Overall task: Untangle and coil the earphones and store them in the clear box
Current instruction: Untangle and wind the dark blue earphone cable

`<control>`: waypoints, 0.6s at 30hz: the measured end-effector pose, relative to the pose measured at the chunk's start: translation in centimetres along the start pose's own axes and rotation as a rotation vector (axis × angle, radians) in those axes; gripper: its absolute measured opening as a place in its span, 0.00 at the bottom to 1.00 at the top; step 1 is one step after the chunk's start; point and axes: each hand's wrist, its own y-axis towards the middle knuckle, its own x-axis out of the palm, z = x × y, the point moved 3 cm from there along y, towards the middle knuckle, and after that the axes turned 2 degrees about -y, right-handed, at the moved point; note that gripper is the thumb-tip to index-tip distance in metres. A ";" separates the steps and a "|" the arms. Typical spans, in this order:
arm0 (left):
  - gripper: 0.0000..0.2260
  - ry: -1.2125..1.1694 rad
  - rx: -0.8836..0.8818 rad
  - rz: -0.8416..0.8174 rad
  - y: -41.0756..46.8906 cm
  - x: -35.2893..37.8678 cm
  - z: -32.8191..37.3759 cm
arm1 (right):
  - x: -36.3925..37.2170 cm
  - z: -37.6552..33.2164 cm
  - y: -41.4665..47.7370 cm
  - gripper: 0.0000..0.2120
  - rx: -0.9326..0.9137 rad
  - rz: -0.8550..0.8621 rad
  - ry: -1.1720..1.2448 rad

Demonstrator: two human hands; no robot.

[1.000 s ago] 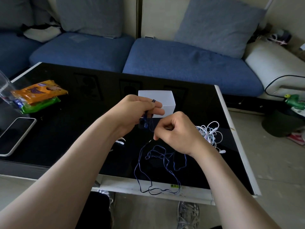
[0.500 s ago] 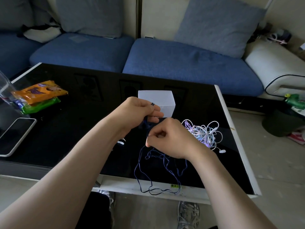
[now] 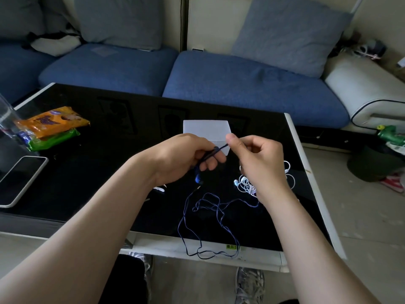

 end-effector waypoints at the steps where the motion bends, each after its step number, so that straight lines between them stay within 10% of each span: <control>1: 0.19 -0.041 -0.009 -0.026 -0.1 0.1 0.1 | 0.0 0.1 0.0 0.15 0.020 0.002 0.019; 9: 0.17 -0.149 0.122 -0.102 -0.1 0.7 0.5 | 1.2 0.7 -0.1 0.20 -0.115 0.003 -0.175; 13: 0.13 -0.292 0.202 0.105 0.5 0.2 0.5 | 2.4 1.3 -0.6 0.24 -0.036 -0.226 -0.445; 18: 0.09 0.105 0.301 0.472 0.7 -1.6 0.1 | 4.1 0.3 -2.6 0.18 -0.107 -0.518 -0.436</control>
